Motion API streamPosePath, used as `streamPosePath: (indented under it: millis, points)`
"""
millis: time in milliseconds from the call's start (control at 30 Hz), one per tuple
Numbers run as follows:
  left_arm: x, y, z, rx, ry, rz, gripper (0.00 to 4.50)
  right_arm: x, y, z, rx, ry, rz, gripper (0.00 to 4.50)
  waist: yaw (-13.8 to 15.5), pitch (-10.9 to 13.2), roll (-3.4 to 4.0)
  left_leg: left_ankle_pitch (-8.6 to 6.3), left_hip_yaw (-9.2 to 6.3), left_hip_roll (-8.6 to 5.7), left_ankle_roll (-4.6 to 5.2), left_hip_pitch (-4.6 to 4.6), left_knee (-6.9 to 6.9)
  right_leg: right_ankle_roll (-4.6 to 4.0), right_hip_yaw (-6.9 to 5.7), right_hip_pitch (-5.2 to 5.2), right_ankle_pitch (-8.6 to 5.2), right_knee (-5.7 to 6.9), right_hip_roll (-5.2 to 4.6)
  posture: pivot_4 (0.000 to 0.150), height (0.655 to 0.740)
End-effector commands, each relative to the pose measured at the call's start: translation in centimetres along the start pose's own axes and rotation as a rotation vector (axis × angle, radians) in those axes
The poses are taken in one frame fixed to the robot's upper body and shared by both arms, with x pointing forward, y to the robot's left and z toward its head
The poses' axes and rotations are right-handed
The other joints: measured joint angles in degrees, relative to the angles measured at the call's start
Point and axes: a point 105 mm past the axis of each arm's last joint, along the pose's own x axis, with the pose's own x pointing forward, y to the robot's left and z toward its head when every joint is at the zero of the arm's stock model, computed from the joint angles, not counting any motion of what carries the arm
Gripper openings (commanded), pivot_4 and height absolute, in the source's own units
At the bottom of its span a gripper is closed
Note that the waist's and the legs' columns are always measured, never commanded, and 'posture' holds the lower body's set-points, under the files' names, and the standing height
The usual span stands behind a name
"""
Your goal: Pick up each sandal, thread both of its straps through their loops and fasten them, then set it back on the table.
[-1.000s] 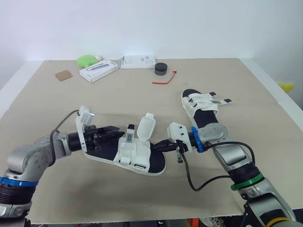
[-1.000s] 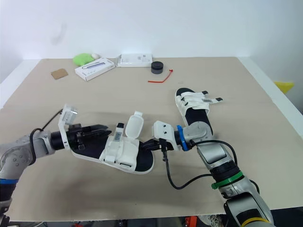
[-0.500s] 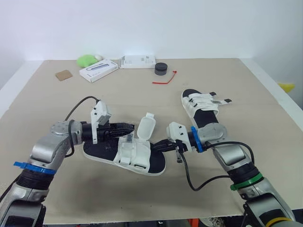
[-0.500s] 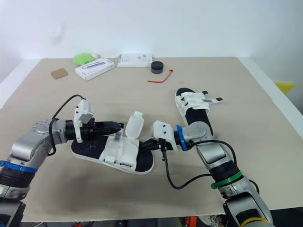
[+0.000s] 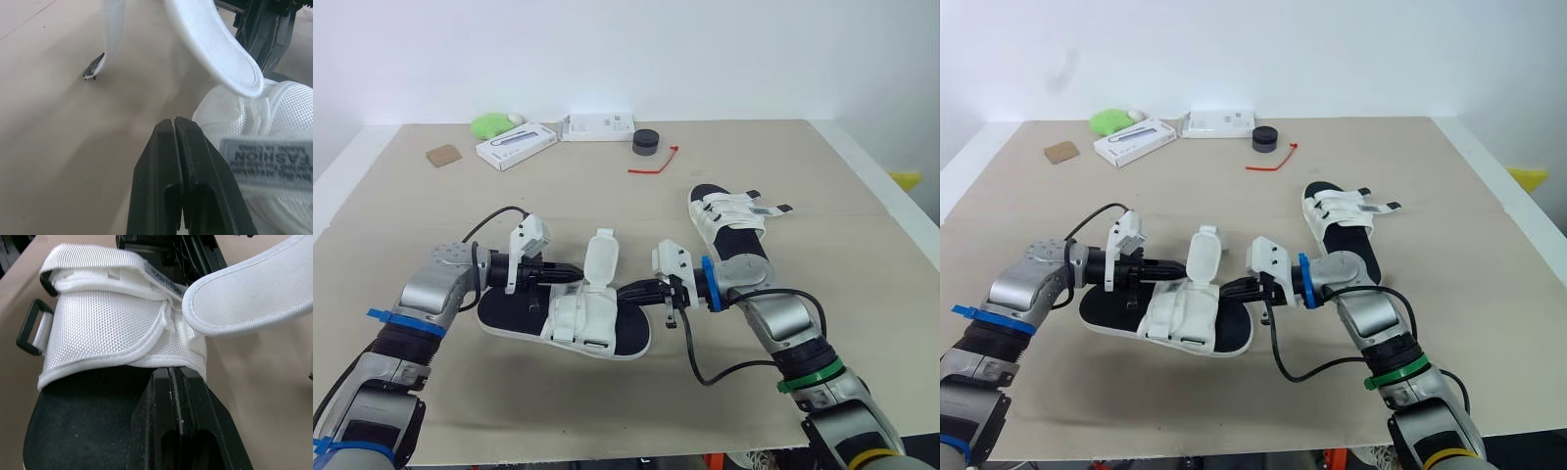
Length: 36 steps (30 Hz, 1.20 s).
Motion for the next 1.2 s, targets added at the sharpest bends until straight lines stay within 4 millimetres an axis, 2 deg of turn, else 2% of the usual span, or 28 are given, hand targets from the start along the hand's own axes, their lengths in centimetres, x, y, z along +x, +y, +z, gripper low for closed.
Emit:
streamPosePath:
  millis: [33,333,567,633,700,733,767,800,933,1067,1200]
  points:
    - [0.2,0.1,0.0,0.023,0.017,-0.004,0.08,0.0,-0.6,2.7,-0.088,-0.066,-0.021,0.00,0.0,0.0,0.00,0.00,0.00,0.00,0.00,0.00,0.00,0.00,0.00,0.00,0.00,0.00,0.00,0.150,0.7400]
    - [0.3,1.2,0.4,0.033,-0.015,0.072,0.08,-0.4,-2.2,2.2,-0.099,-0.040,-0.069,0.00,0.0,0.0,-0.02,0.00,-0.01,0.00,0.00,0.01,0.00,0.00,0.00,0.01,0.02,0.01,-0.02,0.150,0.7400]
    - [-1.5,1.7,2.4,0.065,-0.070,0.094,0.08,-0.9,-2.0,1.9,-0.085,-0.026,-0.052,0.00,0.0,0.0,-0.02,-0.01,-0.01,0.00,0.02,-0.07,0.00,0.00,0.02,-0.06,0.01,0.00,-0.05,0.150,0.7400]
    - [-1.9,1.5,3.3,0.067,-0.095,0.080,0.00,-1.2,-1.8,1.7,-0.063,-0.014,-0.037,0.62,0.0,0.0,-0.02,-0.01,-0.02,-0.01,0.02,-0.08,0.00,0.01,0.01,-0.07,0.02,0.00,-0.07,0.150,0.7400]
    - [-2.3,0.3,4.5,0.081,-0.124,0.031,0.00,-1.9,-1.0,1.6,-0.051,-0.004,0.000,1.08,0.0,0.0,-0.02,-0.01,-0.02,-0.02,0.02,-0.08,0.00,0.01,0.01,-0.07,0.02,0.00,-0.08,0.150,0.7400]
    - [-2.4,-0.4,4.9,0.093,-0.129,0.010,0.00,-2.3,-0.5,1.6,-0.046,0.000,0.022,1.46,0.0,0.0,-0.02,-0.01,-0.02,-0.03,0.02,-0.10,0.01,0.02,0.01,-0.08,0.02,0.00,-0.08,0.150,0.7400]
    - [-2.5,-0.9,5.1,0.102,-0.124,-0.006,0.00,-2.6,-0.1,1.7,-0.046,0.003,0.037,2.18,0.0,0.0,-0.02,-0.01,-0.04,-0.03,0.02,-0.23,0.01,0.05,0.00,-0.18,0.02,0.01,-0.09,0.150,0.7400]
    - [-2.5,-1.5,5.0,0.110,-0.115,-0.020,0.00,-2.8,0.3,1.6,-0.044,0.012,0.050,2.35,0.1,0.0,-0.02,-0.02,-0.07,-0.04,0.03,-0.27,0.01,0.06,-0.01,-0.22,0.02,0.01,-0.12,0.150,0.7400]
    - [-3.5,-2.9,4.5,0.107,-0.080,-0.025,0.00,-2.6,1.1,1.0,-0.068,0.036,0.058,3.94,-0.1,0.0,-0.02,-0.11,0.01,-0.02,0.09,-0.27,0.01,0.06,-0.03,-0.30,0.02,0.03,-0.17,0.150,0.7400]
    - [-4.2,-2.9,3.6,0.103,-0.050,0.018,0.00,-1.6,0.2,0.5,-0.102,0.043,0.013,3.94,0.0,0.0,-0.03,-0.06,0.01,0.00,0.02,-0.27,0.02,0.08,-0.04,-0.31,-0.01,0.03,-0.11,0.150,0.7400]
    - [-4.5,-2.9,3.7,0.102,-0.061,0.039,0.00,-0.8,-0.7,0.5,-0.096,0.023,-0.017,3.94,0.0,0.0,-0.03,0.03,0.03,0.00,-0.03,-0.24,0.06,0.34,-0.03,-0.27,-0.12,0.05,-0.09,0.150,0.7400]
